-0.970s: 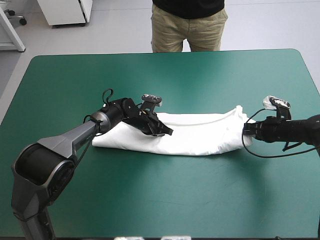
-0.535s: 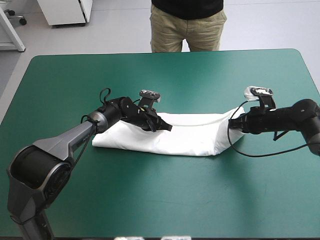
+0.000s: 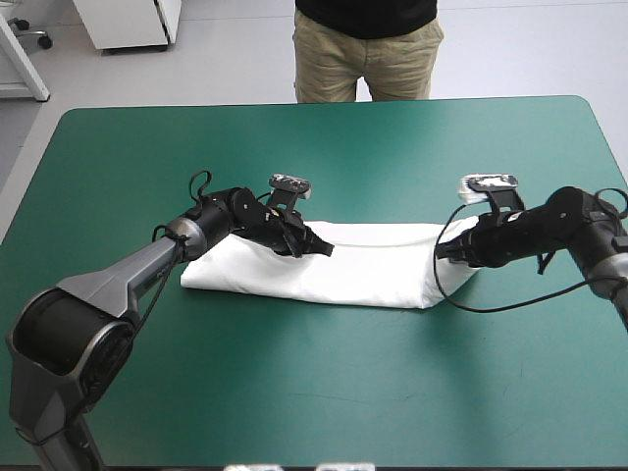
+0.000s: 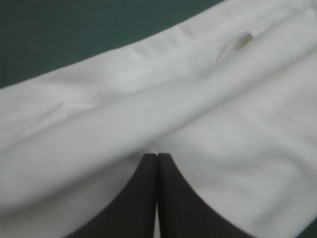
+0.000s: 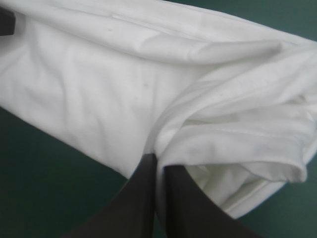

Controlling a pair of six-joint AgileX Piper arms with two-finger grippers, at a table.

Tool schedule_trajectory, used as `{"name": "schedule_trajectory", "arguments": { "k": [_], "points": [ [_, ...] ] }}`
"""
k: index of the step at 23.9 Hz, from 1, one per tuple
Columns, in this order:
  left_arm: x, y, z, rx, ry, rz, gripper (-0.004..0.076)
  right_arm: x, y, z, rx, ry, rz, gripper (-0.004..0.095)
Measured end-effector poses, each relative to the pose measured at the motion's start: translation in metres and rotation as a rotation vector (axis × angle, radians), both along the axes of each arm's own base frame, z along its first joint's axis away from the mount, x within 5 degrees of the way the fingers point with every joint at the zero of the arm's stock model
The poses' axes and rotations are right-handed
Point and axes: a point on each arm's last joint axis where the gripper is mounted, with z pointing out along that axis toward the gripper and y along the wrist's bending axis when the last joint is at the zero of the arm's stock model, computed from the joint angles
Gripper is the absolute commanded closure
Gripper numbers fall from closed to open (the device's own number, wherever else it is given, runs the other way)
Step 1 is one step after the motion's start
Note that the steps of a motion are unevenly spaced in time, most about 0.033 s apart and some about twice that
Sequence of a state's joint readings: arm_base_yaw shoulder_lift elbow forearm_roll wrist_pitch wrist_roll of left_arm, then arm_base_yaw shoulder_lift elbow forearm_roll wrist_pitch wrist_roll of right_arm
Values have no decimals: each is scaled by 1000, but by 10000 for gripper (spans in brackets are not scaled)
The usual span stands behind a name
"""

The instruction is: Fold the cloth

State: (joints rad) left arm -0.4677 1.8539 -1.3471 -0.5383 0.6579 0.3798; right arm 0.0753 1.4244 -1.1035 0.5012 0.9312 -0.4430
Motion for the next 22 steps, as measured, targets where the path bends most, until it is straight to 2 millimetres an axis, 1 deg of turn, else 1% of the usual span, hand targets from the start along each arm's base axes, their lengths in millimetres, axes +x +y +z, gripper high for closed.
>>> {"name": "schedule_trajectory", "arguments": {
  "k": [1, 3, 4, 5, 7, 8, 10, 11, 12, 13, 14, 15, 18, 19, 20, 21, 22],
  "points": [
    [0, 4, 6, 4, -18, 5, 733, 0, 7, 2, 5, -2, 15, 924],
    [1, 30, 36, 20, -80, 53, 733, 6, 36, 9, 24, -8, 78, 924],
    [1, 57, 67, 29, -131, 108, 733, 13, 57, 10, 27, 1, 120, 924],
    [-1, 69, 80, 40, -147, 128, 733, 17, 65, 9, 20, 3, 136, 923],
    [-15, 117, 130, 65, -225, 221, 733, 30, 97, 7, -10, 17, 199, 923],
    [-28, 141, 156, 74, -267, 272, 733, 36, 118, 9, -25, 13, 240, 923],
    [-47, 165, 188, 76, -323, 330, 733, 42, 146, 15, -33, -6, 291, 923],
    [-55, 173, 199, 80, -346, 351, 733, 44, 158, 18, -33, -13, 311, 923],
    [-65, 181, 212, 86, -372, 375, 733, 45, 172, 24, -29, -34, 338, 923],
    [-75, 189, 222, 96, -395, 396, 733, 48, 187, 26, -30, -35, 362, 923],
    [-86, 195, 233, 106, -419, 417, 733, 48, 206, 34, -18, -57, 396, 923],
    [-98, 202, 242, 127, -437, 438, 733, 50, 225, 36, -13, -52, 430, 923],
    [-110, 207, 246, 169, -436, 454, 733, 51, 261, 37, -8, -49, 495, 923],
    [-112, 209, 245, 187, -428, 454, 733, 50, 274, 34, -7, -39, 517, 923],
    [-113, 209, 244, 199, -411, 451, 733, 49, 291, 27, -12, -31, 545, 923],
    [-113, 209, 243, 205, -403, 450, 733, 48, 300, 25, -10, -36, 559, 923],
    [-113, 210, 242, 209, -399, 450, 733, 46, 311, 18, -11, -32, 574, 923]
  ]
}}
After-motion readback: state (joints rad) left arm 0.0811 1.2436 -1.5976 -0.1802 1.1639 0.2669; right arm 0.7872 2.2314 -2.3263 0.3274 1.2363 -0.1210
